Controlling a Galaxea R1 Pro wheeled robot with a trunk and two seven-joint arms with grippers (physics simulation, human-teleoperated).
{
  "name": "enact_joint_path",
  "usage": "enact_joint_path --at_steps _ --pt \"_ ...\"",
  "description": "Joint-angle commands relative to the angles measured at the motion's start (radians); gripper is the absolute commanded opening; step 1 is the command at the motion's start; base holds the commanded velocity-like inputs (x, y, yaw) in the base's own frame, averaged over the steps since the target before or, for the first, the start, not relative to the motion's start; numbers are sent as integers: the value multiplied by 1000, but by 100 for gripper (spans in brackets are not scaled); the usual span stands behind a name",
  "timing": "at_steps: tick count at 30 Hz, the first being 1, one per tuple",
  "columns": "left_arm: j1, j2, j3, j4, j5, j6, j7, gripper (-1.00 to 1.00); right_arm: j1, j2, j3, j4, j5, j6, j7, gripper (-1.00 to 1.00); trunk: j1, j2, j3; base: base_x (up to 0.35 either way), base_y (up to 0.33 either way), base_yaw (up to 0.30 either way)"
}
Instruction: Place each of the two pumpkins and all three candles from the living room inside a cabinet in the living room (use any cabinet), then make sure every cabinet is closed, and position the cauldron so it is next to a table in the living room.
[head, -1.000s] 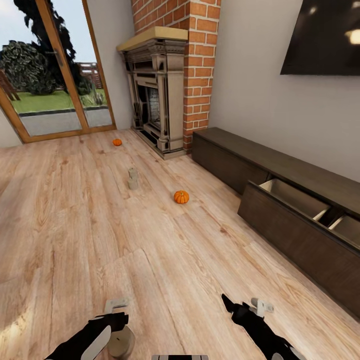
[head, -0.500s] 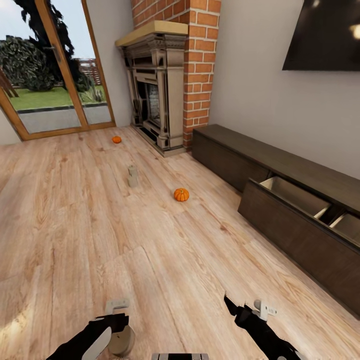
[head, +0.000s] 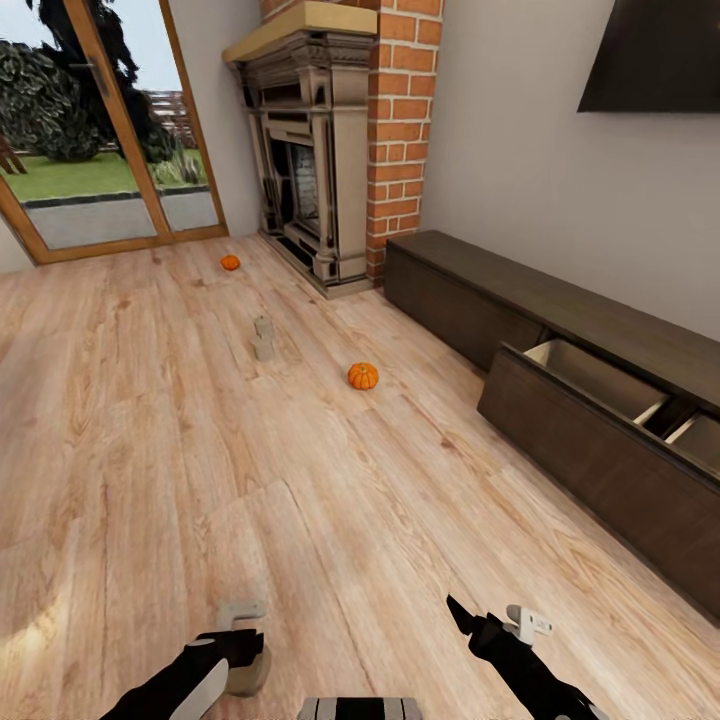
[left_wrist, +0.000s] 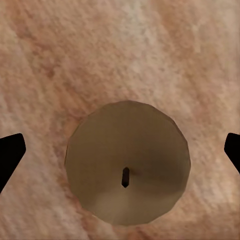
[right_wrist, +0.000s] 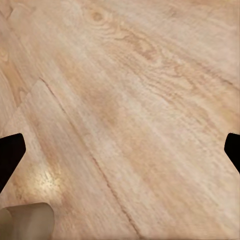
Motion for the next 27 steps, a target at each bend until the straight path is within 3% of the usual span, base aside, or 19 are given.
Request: enact_joint_path --at_steps 1,4,27 --pt "-1 2 -9 -3 9 2 9 100 0 0 -2 -1 -9 7 3 100 0 0 -1 0 0 0" --pt "-1 2 -9 -3 9 2 9 100 0 1 -2 -1 -8 7 3 100 0 0 -1 0 0 0" --pt "-1 1 -10 -1 8 -21 9 100 0 6 -3 21 -2 6 -4 100 10 -6 -90 0 0 0"
